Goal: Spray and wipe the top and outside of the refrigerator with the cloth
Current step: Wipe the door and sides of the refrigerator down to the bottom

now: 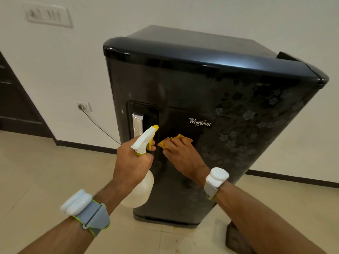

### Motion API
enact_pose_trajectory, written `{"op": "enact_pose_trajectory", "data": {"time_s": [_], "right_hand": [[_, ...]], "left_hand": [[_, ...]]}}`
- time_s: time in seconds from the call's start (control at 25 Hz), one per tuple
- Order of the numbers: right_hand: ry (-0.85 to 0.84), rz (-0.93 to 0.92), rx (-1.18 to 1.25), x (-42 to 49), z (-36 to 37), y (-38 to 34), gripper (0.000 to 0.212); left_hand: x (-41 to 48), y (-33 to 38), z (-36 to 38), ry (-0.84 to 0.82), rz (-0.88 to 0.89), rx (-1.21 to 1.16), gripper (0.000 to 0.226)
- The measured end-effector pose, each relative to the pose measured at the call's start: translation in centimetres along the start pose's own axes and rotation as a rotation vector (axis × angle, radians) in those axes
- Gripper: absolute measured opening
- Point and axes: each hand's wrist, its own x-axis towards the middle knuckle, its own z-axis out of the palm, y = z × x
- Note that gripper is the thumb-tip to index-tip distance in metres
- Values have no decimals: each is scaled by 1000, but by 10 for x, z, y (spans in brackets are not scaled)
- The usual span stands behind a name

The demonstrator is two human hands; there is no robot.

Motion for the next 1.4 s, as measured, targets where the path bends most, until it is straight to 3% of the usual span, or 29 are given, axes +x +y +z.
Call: {"op": "enact_pose_trajectory", "data": {"time_s": [0.2, 0.28, 0.36, 0.4, 0.48, 0.6, 0.72, 0.84, 0.88, 1.0, 1.04, 1.2, 1.4], "right_hand": [[326, 414, 5, 64, -45, 2, 26], [238, 270, -38, 72, -28, -15, 25], [7, 45, -96, 40, -1, -25, 21], [-49, 39, -89, 22, 1, -24, 24], [69, 208, -21, 24, -14, -15, 39], [247, 363, -15, 76, -52, -9, 33], [190, 289, -69, 83, -38, -22, 40], [-33, 110, -50, 56, -20, -32, 32], [-26, 137, 5, 60, -24, -30, 33], [232, 417, 137, 96, -49, -28, 35], [272, 433, 133, 109, -53, -32, 37], [101, 253, 10, 124, -48, -52, 47], [196, 435, -85, 100, -45, -42, 41]], "left_hand": [[3, -6, -20, 4, -13, -21, 39], [4, -6, -26, 1, -2, -14, 37], [6, -11, -32, -7, 12, -23, 38], [6, -14, -34, -12, 16, -32, 38], [6, -18, -38, -10, 6, -44, 37], [6, -18, -34, -3, -21, -13, 36], [4, -16, -37, -10, -16, -36, 38], [5, -14, -46, -5, -22, -39, 39], [6, -14, -49, 11, -20, -35, 37], [9, -14, -54, 50, -21, -17, 32], [10, -14, -55, 56, -31, -6, 32], [15, -14, -60, 82, -75, 9, 29], [18, -20, -78, 115, -77, -46, 32]]}}
